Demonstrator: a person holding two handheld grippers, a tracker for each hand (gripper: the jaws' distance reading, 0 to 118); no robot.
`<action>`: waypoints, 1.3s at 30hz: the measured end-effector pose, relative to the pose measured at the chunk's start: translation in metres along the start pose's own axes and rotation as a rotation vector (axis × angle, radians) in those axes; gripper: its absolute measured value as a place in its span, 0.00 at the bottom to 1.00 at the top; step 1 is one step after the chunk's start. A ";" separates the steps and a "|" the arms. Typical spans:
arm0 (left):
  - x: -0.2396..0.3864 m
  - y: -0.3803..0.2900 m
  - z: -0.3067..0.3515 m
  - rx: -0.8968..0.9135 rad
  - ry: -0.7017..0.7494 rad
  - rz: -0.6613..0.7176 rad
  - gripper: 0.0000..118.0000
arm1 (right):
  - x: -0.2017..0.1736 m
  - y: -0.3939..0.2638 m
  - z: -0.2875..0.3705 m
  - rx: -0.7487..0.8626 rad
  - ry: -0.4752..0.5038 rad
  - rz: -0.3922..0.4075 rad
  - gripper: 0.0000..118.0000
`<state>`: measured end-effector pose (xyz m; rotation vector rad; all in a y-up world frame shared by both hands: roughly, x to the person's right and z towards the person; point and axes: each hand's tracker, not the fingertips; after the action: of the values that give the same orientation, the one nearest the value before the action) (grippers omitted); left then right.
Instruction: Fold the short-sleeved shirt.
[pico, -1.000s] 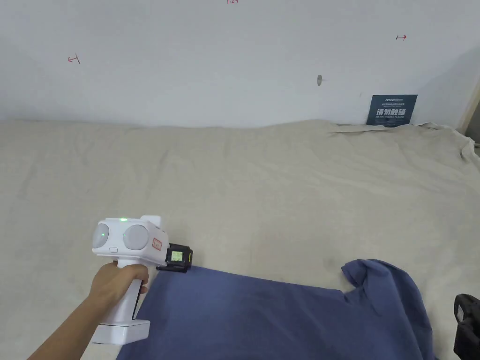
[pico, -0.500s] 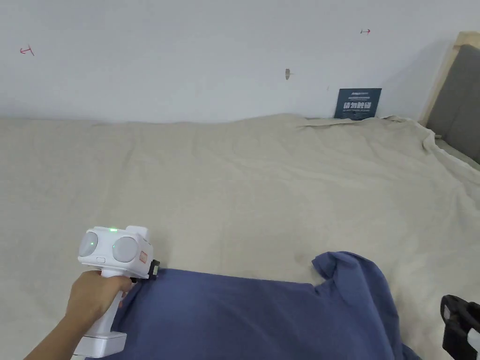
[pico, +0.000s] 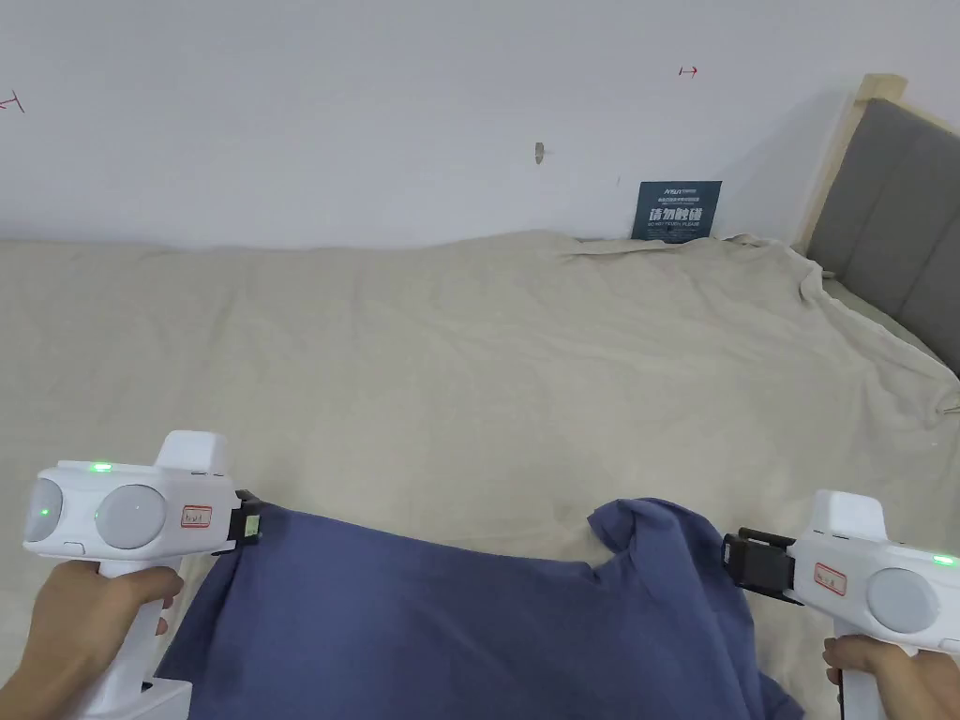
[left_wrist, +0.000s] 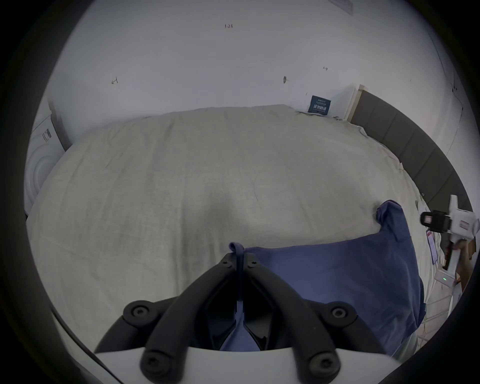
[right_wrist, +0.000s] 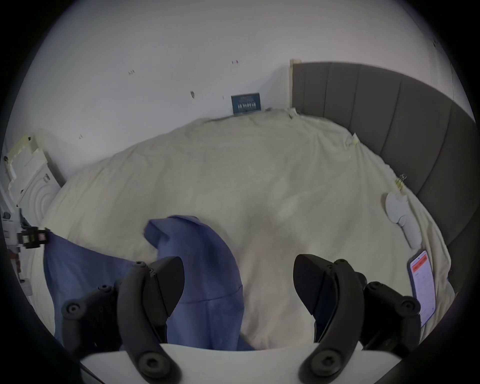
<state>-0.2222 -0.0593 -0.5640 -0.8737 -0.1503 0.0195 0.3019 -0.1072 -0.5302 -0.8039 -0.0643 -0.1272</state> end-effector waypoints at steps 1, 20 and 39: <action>0.000 -0.001 0.004 0.005 0.001 -0.004 0.00 | -0.002 -0.001 -0.007 -0.019 -0.010 0.013 0.76; -0.011 -0.014 0.024 0.024 0.007 0.024 0.00 | -0.035 -0.010 0.009 -0.024 -0.043 0.179 0.01; -0.026 0.027 0.178 0.324 0.108 0.061 0.00 | -0.026 0.089 0.234 0.460 0.140 0.131 0.01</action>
<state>-0.2713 0.0919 -0.4756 -0.5542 -0.0181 0.0520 0.2862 0.1253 -0.4342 -0.3373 0.0891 -0.0409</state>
